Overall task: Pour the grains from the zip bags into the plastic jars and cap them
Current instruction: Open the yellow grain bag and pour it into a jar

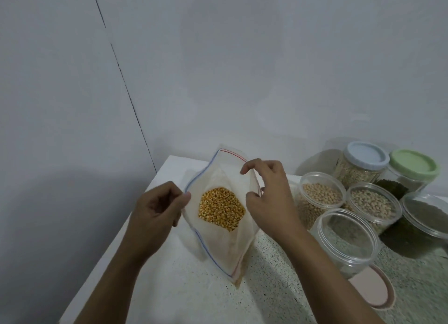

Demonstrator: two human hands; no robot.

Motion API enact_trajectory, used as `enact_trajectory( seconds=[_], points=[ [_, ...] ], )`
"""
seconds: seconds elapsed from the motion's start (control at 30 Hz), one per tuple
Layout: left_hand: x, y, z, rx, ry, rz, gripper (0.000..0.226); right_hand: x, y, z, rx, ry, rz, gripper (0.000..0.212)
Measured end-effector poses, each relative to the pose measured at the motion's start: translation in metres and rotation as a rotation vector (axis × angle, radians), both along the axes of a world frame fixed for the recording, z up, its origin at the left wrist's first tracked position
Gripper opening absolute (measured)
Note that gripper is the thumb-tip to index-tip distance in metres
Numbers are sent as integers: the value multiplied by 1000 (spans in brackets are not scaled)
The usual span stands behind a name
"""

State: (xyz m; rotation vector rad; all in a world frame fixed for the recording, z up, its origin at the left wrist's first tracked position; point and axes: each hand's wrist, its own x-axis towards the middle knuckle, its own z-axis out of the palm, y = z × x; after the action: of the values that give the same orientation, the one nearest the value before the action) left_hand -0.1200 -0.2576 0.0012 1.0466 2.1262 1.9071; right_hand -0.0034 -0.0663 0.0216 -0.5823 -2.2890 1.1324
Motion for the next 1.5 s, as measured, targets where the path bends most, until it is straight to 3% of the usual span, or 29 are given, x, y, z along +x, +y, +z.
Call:
enact_trajectory(
  seconds=[0.07,0.17,0.33,0.43,0.5,0.57,0.63,0.73,0.9,1.1,1.23,1.5],
  points=[
    [0,2,2,-17,7,-17,32,-7,-4,3,17,-36,58,47],
    [-3,2,5,-33,-2,-61,33,-22,-8,14,38,-102,35,11],
    [-14,-4,15,-82,-55,-238,43,-56,-1,39,134,-264,-27,61],
    [-37,4,9,45,-278,-218,66,-73,0,44,203,-315,-17,49],
    [-61,17,-6,70,-379,-104,58,-79,0,41,222,-280,-14,31],
    [-87,32,-24,-71,-306,-50,38,-82,0,35,179,-210,-34,26],
    [-108,46,-40,-269,-203,-125,22,-81,1,31,150,-171,-65,25],
    [-126,68,-50,-498,-103,-340,25,-78,4,27,117,-122,-86,27],
    [-135,98,-53,-683,-75,-583,32,-75,10,17,32,-25,-113,23],
    [-140,107,-67,-522,-100,-471,18,-80,22,16,117,-117,-100,19],
    [-125,105,-61,-431,-162,-418,20,-81,17,27,78,-21,-123,29],
    [-120,80,-21,-151,-84,-375,25,-68,2,69,8,234,5,26]
  ],
)
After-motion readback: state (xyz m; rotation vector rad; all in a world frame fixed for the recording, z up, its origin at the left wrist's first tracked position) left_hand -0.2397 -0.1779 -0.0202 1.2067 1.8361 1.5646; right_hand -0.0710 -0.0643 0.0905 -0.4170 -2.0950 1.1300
